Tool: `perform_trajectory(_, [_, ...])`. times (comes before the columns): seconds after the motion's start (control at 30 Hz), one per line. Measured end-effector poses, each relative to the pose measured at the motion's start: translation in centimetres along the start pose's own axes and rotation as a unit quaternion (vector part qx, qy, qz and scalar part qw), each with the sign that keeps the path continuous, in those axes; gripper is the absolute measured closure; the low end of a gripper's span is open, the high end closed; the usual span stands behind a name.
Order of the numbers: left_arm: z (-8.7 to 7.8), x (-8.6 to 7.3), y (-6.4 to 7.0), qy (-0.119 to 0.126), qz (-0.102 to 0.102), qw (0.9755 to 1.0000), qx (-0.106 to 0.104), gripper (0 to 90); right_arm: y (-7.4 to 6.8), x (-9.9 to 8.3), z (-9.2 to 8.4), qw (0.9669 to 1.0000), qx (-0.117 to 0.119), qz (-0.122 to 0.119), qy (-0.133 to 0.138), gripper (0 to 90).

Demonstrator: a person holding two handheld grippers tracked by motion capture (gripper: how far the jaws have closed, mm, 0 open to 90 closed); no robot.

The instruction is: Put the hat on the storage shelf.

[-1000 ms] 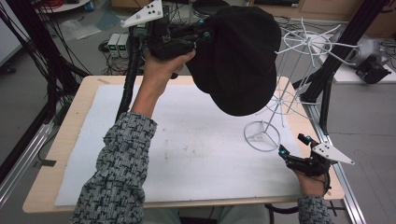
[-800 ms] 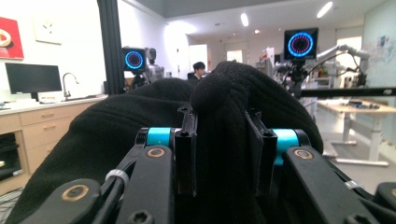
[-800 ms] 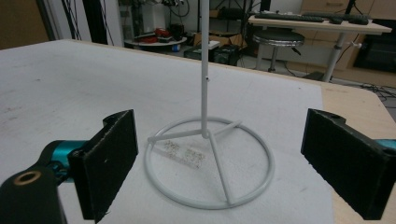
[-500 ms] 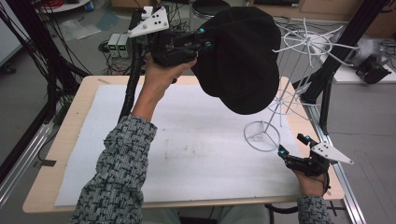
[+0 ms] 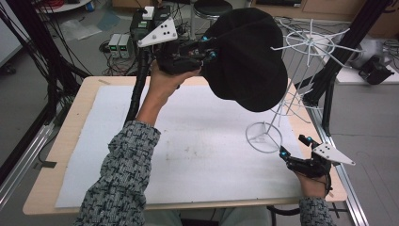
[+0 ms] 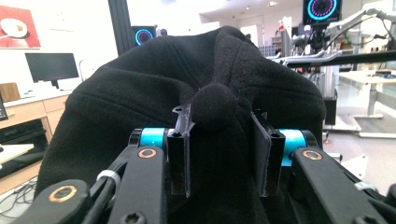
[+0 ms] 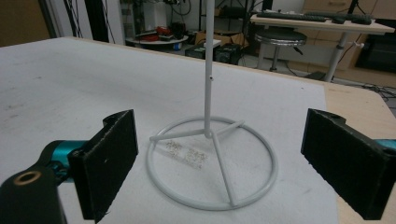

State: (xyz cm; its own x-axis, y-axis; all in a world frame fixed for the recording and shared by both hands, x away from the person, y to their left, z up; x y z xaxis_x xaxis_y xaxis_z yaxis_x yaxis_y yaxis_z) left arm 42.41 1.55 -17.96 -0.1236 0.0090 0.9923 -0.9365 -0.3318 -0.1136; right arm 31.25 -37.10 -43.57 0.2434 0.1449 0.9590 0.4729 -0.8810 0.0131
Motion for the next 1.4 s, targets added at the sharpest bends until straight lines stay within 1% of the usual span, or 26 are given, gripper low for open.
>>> perform_trajectory(0.07, [0.0,0.0,0.0,-0.003,0.006,1.0000,0.000,64.0,0.0,0.0,0.0,1.0000,0.000,0.001,0.002,10.0])
perform_trajectory(0.2, [0.0,0.0,0.0,-0.005,0.005,1.0000,0.006,63.1,0.0,0.0,0.0,1.0000,0.001,0.001,0.001,10.0])
perform_trajectory(0.23, [0.0,-0.1,0.0,-0.004,0.004,1.0000,0.005,63.0,0.0,0.0,0.0,1.0000,0.000,0.000,0.002,10.0])
perform_trajectory(0.43, [-0.1,-0.2,0.0,-0.010,0.010,0.9999,0.008,61.7,-0.1,0.0,0.1,1.0000,0.003,0.000,0.001,10.0])
perform_trajectory(0.77, [0.0,-0.5,-0.2,-0.016,0.005,0.9997,0.016,58.7,-0.1,0.0,0.1,1.0000,0.002,0.000,-0.001,10.0])
perform_trajectory(1.03, [0.1,-0.7,-0.2,-0.022,0.006,0.9995,0.021,56.0,-0.1,0.0,0.1,1.0000,0.003,-0.001,-0.002,10.0])
perform_trajectory(1.4, [0.1,-1.5,-0.4,-0.030,0.003,0.9992,0.026,52.7,-0.1,0.0,0.2,1.0000,0.003,-0.002,-0.003,10.0])
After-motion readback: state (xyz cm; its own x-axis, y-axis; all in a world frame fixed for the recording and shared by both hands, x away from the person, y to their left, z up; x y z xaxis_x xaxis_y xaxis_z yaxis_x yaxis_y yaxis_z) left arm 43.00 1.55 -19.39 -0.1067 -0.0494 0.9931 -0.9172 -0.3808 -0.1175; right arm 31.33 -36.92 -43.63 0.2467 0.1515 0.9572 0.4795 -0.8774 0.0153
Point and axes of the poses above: each handheld gripper's, and its own axes: z roughly forward along the jaws, x roughly out of its top, y roughly to its right, the point moved 4 cm from there along z, roughly forward along the jaws, and after that the axes turned 4 degrees about -y, right-handed, at the moved point
